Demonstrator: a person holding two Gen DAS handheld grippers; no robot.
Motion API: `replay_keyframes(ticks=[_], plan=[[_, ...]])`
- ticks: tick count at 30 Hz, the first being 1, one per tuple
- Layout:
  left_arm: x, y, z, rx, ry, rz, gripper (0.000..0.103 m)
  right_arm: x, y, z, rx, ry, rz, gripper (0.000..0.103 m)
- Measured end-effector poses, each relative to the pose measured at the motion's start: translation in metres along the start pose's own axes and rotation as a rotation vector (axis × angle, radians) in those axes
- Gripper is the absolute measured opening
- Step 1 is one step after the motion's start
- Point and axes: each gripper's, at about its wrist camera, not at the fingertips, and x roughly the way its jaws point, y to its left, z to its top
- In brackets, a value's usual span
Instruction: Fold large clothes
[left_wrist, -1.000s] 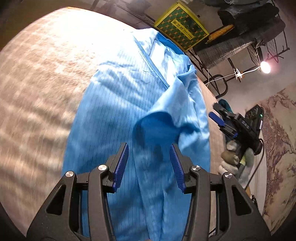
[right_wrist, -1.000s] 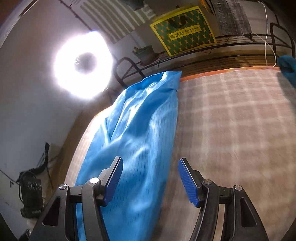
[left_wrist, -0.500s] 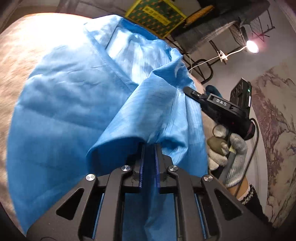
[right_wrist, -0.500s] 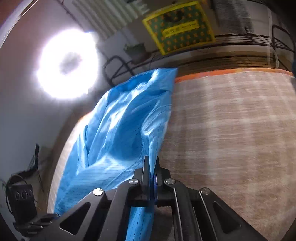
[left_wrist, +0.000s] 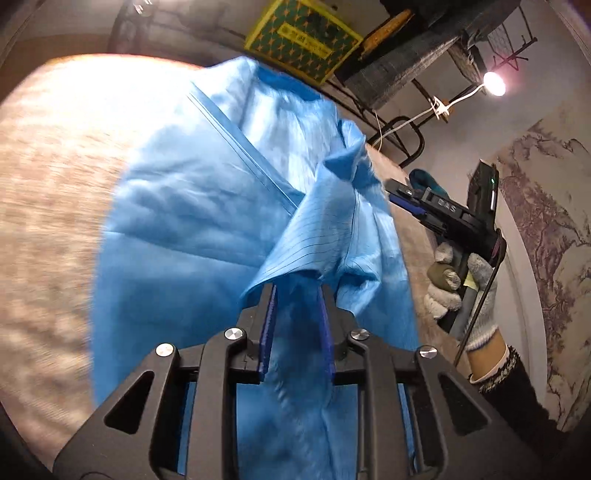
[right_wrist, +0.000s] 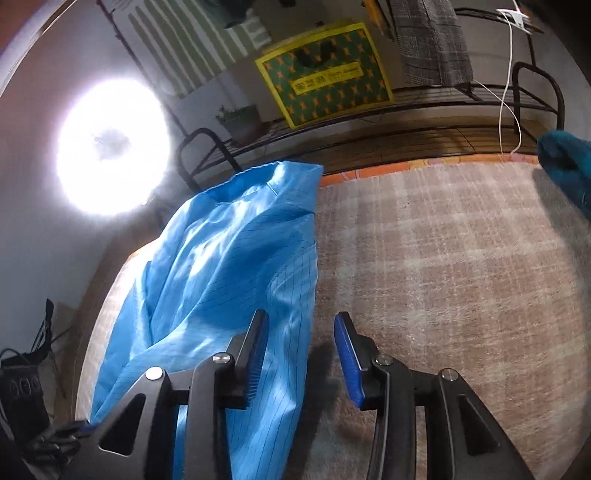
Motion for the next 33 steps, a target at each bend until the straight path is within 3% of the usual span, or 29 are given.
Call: replay_keyframes(ticks=[6,12,15,18,24,30,33], plan=[[-0.069,-0.004,-0.025,0.034,-0.063,0.041,0.020,-0.060,0.019,-0.005,-0.040,-0.030,0.084,0.037],[-0.148,-0.013,-0.080,0.070,-0.148,0.081,0.020,-0.127,0.055,-0.028,-0.112,-0.031,0.146,0.034],[-0.177,-0.013,-0.114,0.020,-0.158,0.069,0.020,-0.165,0.076,-0.046,-0.171,-0.039,0.170,0.034],[-0.188,-0.012,-0.149,-0.036,-0.131,0.038,0.020,-0.179,0.098,-0.061,-0.249,-0.029,0.155,0.035],[-0.141,-0.034,-0.204,-0.030,0.046,-0.012,0.020,-0.136,0.144,-0.074,-0.379,0.057,0.100,0.042],[-0.101,-0.048,-0.206,-0.008,0.119,-0.010,0.020,-0.060,0.175,-0.077,-0.450,0.150,0.050,0.052],[-0.088,-0.048,-0.204,0.004,0.157,-0.008,0.020,-0.025,0.190,-0.089,-0.558,0.215,-0.016,0.053]])
